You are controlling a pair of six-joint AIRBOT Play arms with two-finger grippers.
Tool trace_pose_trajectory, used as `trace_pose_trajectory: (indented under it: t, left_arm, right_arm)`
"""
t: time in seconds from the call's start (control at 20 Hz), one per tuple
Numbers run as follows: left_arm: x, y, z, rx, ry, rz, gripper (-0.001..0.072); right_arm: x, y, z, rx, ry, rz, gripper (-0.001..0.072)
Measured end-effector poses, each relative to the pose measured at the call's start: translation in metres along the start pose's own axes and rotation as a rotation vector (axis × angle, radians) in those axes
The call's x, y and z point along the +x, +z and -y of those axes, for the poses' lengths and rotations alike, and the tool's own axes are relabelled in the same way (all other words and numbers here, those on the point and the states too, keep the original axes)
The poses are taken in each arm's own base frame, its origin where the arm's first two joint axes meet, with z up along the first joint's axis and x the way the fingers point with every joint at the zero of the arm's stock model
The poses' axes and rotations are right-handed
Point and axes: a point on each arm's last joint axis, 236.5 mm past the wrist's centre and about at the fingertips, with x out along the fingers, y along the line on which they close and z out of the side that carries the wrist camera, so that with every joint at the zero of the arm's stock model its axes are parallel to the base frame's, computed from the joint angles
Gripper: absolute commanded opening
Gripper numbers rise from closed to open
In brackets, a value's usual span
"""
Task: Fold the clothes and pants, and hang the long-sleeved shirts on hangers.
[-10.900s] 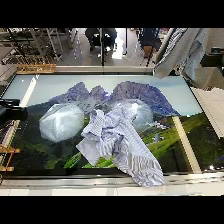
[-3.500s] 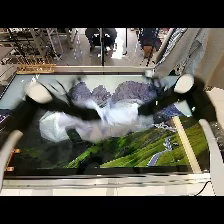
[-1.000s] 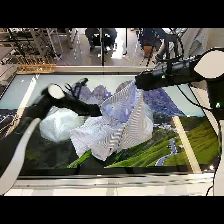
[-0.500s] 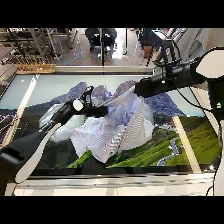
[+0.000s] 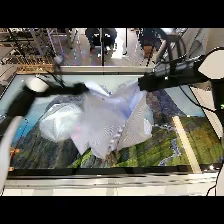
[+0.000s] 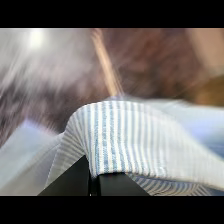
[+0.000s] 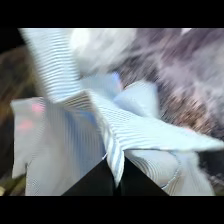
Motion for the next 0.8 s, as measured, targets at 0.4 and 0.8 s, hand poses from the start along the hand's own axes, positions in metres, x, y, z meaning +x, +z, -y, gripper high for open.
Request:
trace_pose_trajectory:
  t: [0.4, 0.8]
  left_arm:
    - [-0.125, 0.054, 0.084, 0.156, -0.106, 0.104, 0.0016]
    - [-0.127, -0.086, -0.083, -0.103, 0.313, -0.421, 0.0456]
  right_arm:
    - [-0.036, 0.076, 0.035, 0.148, -0.175, 0.372, 0.0025]
    - [0.108, 0.016, -0.047, 0.047, -0.067, 0.105, 0.0027]
